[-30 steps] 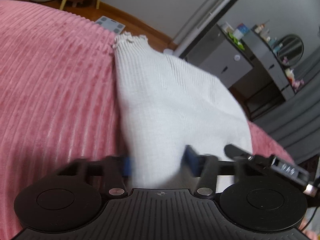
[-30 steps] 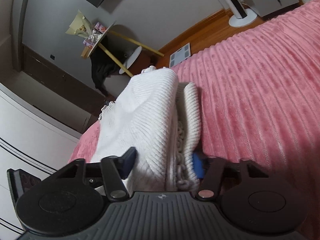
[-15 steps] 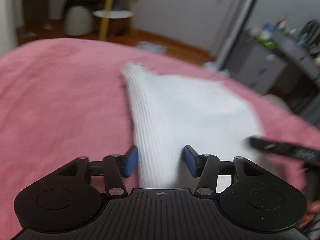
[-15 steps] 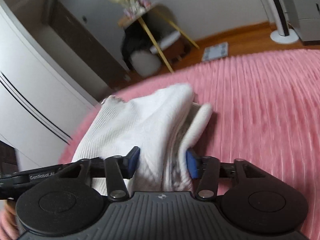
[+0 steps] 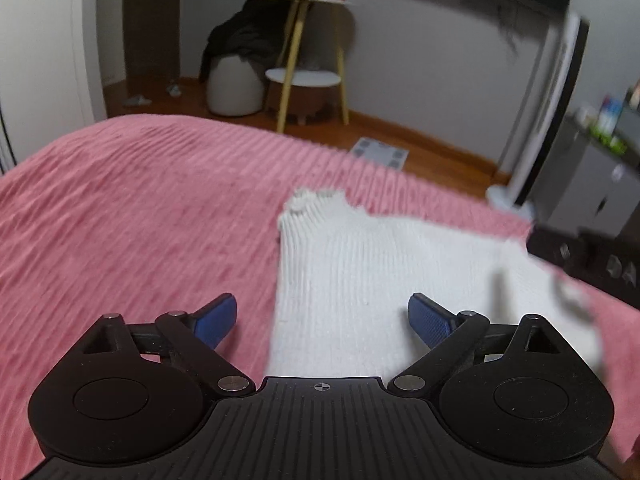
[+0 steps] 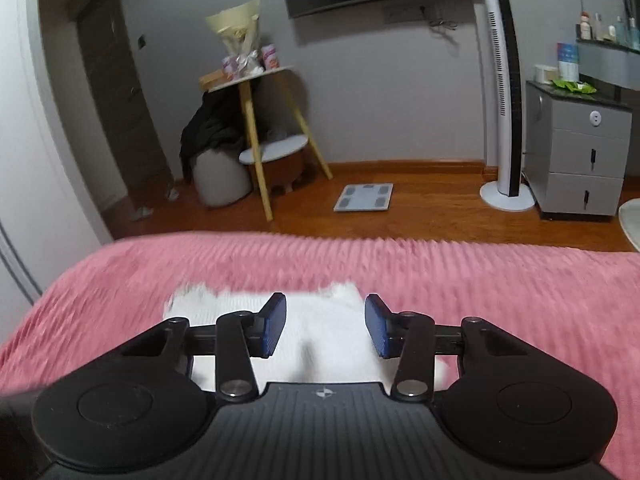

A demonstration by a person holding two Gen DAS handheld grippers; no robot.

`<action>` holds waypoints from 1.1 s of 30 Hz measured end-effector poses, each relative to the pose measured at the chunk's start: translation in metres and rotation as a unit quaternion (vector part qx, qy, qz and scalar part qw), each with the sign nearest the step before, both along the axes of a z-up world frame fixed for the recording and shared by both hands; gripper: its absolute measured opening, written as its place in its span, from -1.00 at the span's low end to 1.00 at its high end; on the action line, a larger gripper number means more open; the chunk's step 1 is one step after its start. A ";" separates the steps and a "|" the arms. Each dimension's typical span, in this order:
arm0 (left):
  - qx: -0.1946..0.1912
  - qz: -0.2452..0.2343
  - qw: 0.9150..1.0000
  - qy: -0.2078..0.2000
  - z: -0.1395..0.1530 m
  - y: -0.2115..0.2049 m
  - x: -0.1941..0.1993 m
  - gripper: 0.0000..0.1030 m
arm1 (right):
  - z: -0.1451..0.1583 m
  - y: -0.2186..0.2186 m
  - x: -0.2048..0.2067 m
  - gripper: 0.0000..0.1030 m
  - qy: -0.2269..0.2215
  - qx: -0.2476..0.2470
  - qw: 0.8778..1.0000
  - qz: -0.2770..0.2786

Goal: Fold small clothes

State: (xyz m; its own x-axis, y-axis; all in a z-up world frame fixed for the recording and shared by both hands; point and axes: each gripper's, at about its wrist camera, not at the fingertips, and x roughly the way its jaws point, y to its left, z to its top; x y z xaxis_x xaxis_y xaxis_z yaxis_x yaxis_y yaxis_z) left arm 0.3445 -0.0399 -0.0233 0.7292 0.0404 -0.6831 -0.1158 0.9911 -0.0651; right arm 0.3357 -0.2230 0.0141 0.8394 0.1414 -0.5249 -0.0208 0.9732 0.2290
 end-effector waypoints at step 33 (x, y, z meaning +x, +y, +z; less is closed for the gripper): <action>0.003 -0.056 0.998 0.043 -0.002 0.039 -0.091 1.00 | -0.059 -0.003 -0.085 0.01 0.019 -0.148 0.986 0.071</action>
